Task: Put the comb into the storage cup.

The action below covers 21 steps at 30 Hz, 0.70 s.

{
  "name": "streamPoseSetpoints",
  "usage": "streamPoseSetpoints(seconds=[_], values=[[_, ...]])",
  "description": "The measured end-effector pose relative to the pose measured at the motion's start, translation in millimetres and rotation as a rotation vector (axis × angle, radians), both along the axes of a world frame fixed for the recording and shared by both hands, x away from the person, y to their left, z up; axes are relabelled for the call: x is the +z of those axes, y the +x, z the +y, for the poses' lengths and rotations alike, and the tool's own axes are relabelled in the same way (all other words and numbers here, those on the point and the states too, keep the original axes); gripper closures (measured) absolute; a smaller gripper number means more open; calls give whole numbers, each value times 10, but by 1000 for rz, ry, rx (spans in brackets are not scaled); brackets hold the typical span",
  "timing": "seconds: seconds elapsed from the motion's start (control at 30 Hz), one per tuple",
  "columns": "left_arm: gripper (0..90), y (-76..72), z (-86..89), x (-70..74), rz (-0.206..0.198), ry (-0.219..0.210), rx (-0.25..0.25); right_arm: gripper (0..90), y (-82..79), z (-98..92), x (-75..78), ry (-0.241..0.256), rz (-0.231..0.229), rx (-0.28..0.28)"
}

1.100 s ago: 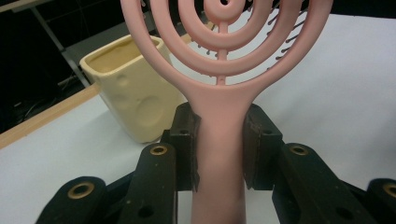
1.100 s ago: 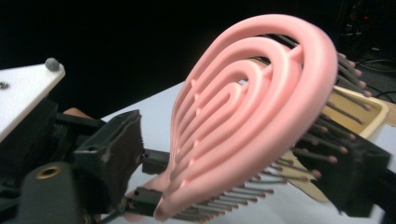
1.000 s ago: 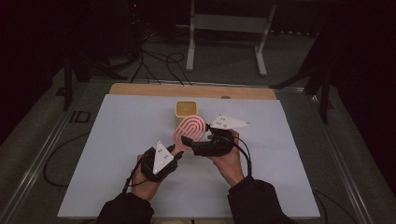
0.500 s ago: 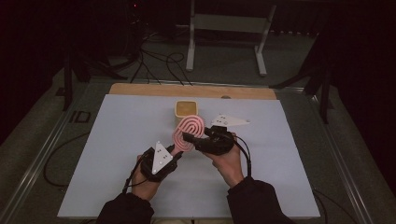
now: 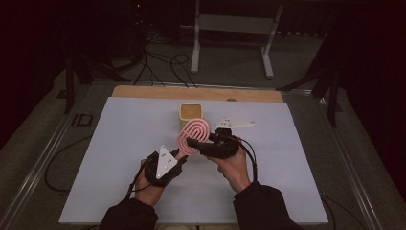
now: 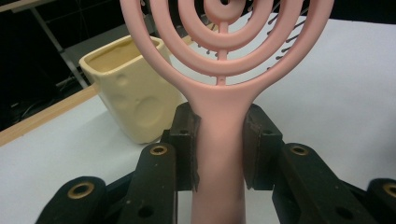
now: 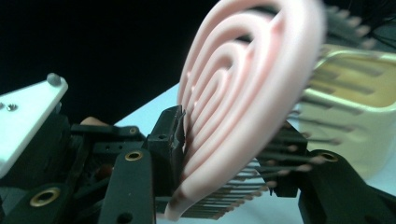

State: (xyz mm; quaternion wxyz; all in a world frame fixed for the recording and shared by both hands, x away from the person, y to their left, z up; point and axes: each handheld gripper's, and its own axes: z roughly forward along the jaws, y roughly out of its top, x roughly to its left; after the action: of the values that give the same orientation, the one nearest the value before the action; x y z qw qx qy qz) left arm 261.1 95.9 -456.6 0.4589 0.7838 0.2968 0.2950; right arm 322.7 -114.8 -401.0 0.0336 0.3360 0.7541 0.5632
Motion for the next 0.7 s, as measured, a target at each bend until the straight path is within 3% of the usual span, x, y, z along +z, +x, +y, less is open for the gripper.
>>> streamPoseSetpoints(seconds=[0.17, 0.33, 0.57, 0.7], values=[[700, 1, 3, -2, 4, 0, 4, 589, -6, 21, -8, 20, 4, -4], [700, 10, 12, -10, 10, -7, 2, 627, -26, 60, 2, 36, 17, 41], [698, 21, 21, -12, 21, -8, -12, 632, -14, 54, -6, 52, 48, 46], [676, 37, 29, -12, 43, -33, -20, 633, -16, 47, -11, 60, 43, 48]])
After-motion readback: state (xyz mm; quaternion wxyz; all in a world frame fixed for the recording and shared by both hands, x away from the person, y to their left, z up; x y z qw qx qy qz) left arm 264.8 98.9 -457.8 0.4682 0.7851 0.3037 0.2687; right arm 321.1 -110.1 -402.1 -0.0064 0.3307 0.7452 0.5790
